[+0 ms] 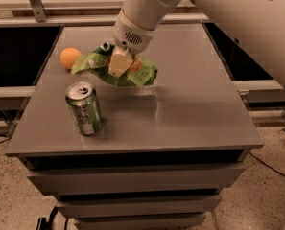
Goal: Move green rice chip bag near green can
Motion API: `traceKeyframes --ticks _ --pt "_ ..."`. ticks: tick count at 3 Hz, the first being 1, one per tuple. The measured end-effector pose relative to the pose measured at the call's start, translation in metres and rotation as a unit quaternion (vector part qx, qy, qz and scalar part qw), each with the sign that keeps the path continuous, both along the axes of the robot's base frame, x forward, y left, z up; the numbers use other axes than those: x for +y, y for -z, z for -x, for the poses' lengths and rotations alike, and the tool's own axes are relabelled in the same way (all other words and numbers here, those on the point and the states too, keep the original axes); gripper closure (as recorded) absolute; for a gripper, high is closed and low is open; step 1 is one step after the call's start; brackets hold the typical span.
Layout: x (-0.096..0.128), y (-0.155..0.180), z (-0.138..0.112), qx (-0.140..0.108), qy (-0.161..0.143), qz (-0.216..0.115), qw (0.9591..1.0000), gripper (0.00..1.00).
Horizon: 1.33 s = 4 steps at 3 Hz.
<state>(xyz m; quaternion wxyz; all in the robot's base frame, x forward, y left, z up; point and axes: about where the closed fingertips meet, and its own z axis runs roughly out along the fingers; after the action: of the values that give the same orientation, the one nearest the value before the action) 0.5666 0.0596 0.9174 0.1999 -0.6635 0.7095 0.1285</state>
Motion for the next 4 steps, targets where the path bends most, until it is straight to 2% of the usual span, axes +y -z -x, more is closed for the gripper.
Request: traceKeyframes --ticks 1,2,4 --pt "-0.008 0.008 -0.001 0.013 0.029 0.012 0.9994 0.82" --pt "-0.013 0.015 -0.001 0.023 0.056 0.027 0.9978 0.59" --pt "-0.019 0.022 0.001 0.046 0.105 0.055 0.9919 0.12"
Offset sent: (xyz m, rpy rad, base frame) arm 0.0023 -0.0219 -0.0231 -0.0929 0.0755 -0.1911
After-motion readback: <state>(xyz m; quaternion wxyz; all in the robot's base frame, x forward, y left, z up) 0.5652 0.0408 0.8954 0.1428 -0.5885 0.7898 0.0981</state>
